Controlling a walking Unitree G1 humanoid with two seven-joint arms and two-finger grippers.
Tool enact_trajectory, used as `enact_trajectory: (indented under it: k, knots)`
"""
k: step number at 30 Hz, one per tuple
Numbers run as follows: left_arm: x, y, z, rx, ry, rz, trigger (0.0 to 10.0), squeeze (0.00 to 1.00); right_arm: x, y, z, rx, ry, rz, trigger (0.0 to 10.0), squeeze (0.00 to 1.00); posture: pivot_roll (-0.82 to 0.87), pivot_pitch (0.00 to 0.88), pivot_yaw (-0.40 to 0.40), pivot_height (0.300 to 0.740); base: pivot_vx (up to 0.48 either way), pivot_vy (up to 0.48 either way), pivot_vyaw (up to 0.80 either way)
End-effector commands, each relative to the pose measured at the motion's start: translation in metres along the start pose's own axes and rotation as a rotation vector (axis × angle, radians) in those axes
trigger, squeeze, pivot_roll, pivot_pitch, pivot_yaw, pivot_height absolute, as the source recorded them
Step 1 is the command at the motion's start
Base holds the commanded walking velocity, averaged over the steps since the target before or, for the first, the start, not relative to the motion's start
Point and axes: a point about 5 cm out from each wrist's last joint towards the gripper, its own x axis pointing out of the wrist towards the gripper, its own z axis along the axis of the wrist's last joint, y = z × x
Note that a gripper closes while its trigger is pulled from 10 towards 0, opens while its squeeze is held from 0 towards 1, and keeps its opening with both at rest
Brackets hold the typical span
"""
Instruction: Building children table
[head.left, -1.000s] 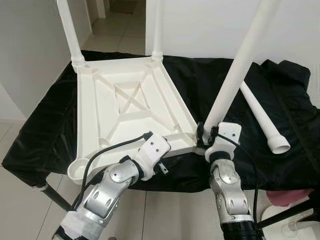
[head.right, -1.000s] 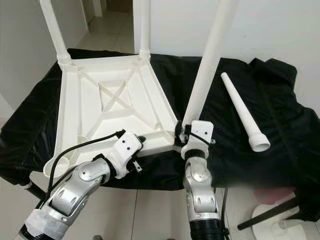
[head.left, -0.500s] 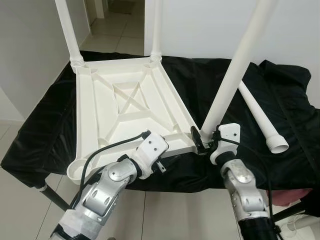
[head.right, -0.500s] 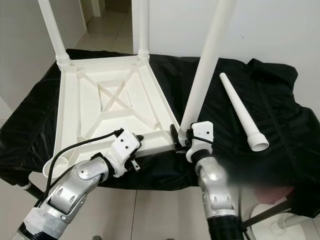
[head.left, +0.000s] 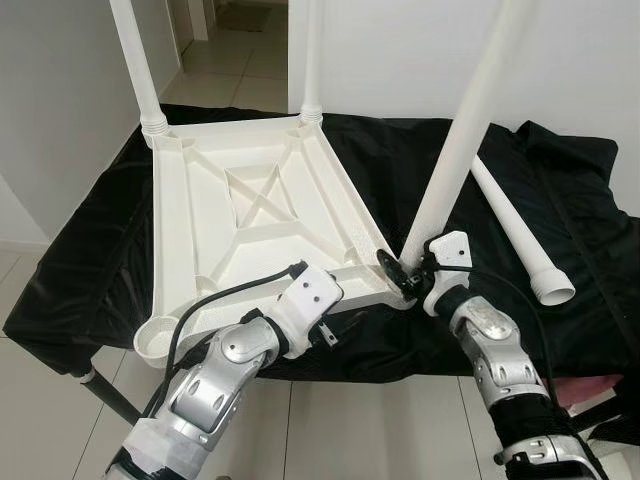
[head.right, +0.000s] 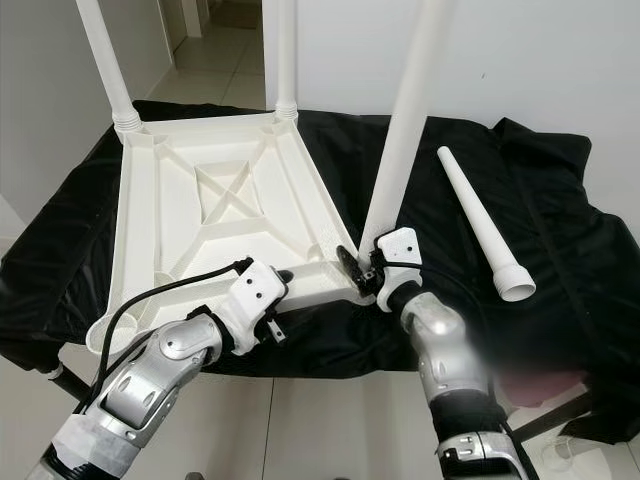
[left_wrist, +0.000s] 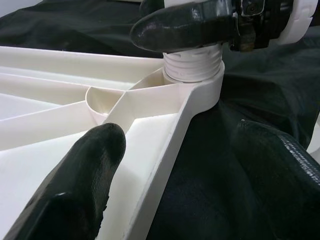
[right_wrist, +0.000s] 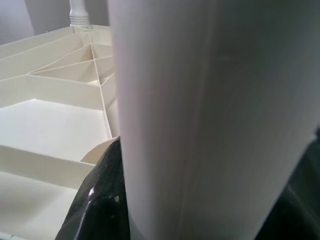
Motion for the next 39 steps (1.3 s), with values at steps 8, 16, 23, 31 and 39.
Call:
enact_trajectory:
  k: [8, 16, 23, 31, 39]
  knots:
    - [0.0, -0.003, 0.001, 0.004, 0.0, -0.037, 10.0, 0.0, -0.008, -0.004, -0.015, 0.026, 0.04, -0.039, 10.0, 0.0, -0.01, 0.015, -0.027, 0.74, 0.0, 0.0, 0.0]
    - [-0.003, -0.006, -0.001, 0.003, 0.008, -0.04, 10.0, 0.0, -0.01, -0.003, -0.014, 0.077, 0.025, -0.195, 10.0, 0.0, -0.01, 0.013, -0.035, 0.74, 0.0, 0.0, 0.0]
    - [-0.002, -0.006, -0.002, 0.005, 0.011, -0.038, 10.0, 0.0, -0.011, 0.005, -0.013, 0.093, 0.046, -0.392, 10.0, 0.0, -0.01, 0.011, -0.042, 0.74, 0.0, 0.0, 0.0]
    - [-0.001, -0.007, -0.002, 0.005, 0.005, -0.039, 10.0, 0.0, -0.022, 0.026, -0.015, 0.133, 0.081, -0.713, 10.0, 0.0, -0.01, 0.003, -0.061, 0.74, 0.0, 0.0, 0.0]
    - [0.0, -0.009, -0.001, -0.002, -0.001, -0.032, 10.0, 0.0, -0.019, 0.036, -0.013, 0.17, 0.089, -0.739, 10.0, 0.0, -0.01, 0.0, -0.065, 0.74, 0.0, 0.0, 0.0]
